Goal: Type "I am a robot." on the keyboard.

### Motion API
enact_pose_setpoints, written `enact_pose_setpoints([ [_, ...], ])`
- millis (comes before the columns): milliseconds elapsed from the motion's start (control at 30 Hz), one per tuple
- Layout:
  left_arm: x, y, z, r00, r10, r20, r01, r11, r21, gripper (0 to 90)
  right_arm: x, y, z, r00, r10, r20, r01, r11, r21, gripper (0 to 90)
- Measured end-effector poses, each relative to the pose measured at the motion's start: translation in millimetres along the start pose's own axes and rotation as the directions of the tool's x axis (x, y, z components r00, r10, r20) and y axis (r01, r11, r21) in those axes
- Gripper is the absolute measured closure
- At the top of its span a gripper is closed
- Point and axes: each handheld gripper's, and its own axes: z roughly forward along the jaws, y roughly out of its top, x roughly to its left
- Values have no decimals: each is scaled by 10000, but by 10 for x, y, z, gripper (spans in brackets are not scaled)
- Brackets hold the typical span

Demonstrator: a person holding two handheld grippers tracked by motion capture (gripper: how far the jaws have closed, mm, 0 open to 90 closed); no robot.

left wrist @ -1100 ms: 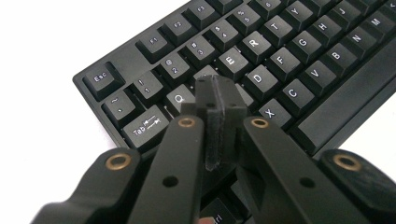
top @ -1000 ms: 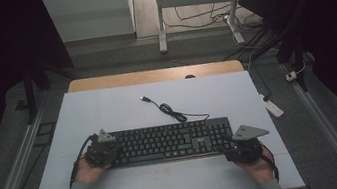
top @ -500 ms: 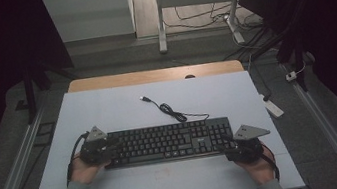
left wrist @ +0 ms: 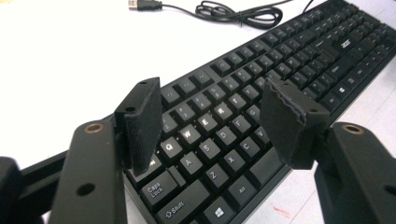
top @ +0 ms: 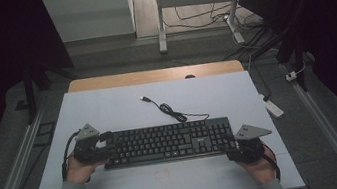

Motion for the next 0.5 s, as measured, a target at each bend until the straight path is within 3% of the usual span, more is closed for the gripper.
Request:
enact_pose_setpoints([
  [500, -28, 21, -6, 9999, -57, 153, 57, 10000, -63, 326, -2, 3, -1, 10000, -30, 54, 30, 10000, 55, 516],
])
